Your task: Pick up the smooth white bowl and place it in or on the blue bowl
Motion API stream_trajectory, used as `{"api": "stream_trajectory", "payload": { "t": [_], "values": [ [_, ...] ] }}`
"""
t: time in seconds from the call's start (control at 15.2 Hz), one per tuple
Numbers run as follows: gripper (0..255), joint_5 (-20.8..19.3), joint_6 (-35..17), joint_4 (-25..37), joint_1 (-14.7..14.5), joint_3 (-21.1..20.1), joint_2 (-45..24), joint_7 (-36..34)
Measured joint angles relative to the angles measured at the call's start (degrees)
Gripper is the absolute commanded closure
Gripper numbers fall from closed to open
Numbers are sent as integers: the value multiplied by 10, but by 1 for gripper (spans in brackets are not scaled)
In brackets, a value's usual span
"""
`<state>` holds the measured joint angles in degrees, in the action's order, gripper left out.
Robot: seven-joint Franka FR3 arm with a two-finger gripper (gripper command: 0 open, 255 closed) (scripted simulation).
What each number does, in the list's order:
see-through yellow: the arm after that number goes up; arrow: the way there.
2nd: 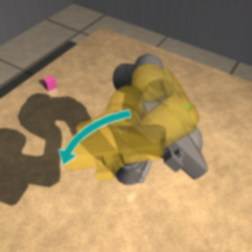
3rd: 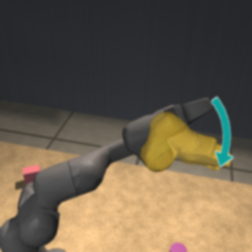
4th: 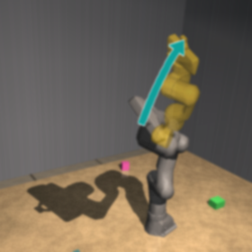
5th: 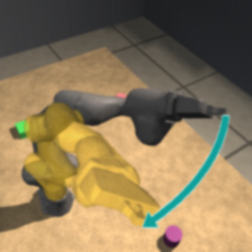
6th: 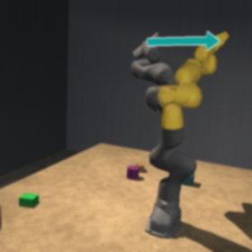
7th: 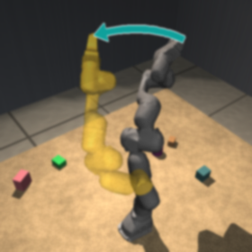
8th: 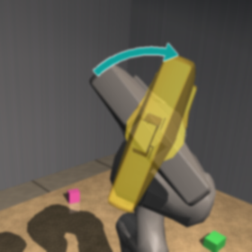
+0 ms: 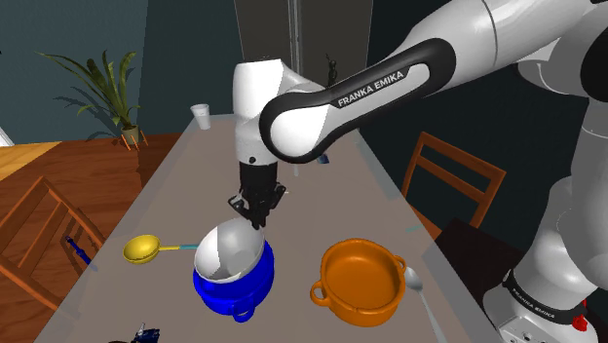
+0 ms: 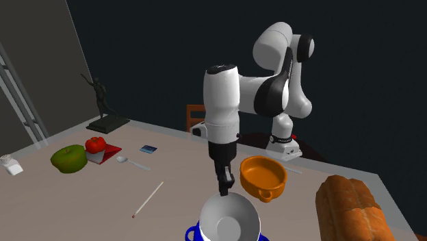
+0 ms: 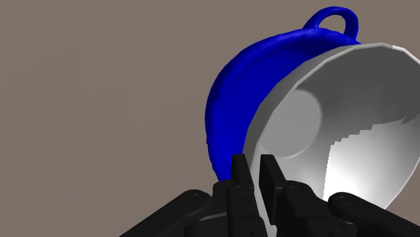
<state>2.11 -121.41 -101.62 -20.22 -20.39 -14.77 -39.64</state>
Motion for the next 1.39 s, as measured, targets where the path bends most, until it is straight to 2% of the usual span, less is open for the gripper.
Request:
{"api": "stream_trajectory", "payload": {
  "t": [0.46,0.53,0.92,1.19,1.39],
  "values": [
    [255,-1,-9,-6,-1,0,-3,0],
    [0,-1,-9,-6,-1,0,-3,0],
    [0,-1,-9,-6,-1,0,-3,0],
    [0,5,40,27,5,0,15,5],
    [0,8,53,31,6,0,23,6]
  ]
}}
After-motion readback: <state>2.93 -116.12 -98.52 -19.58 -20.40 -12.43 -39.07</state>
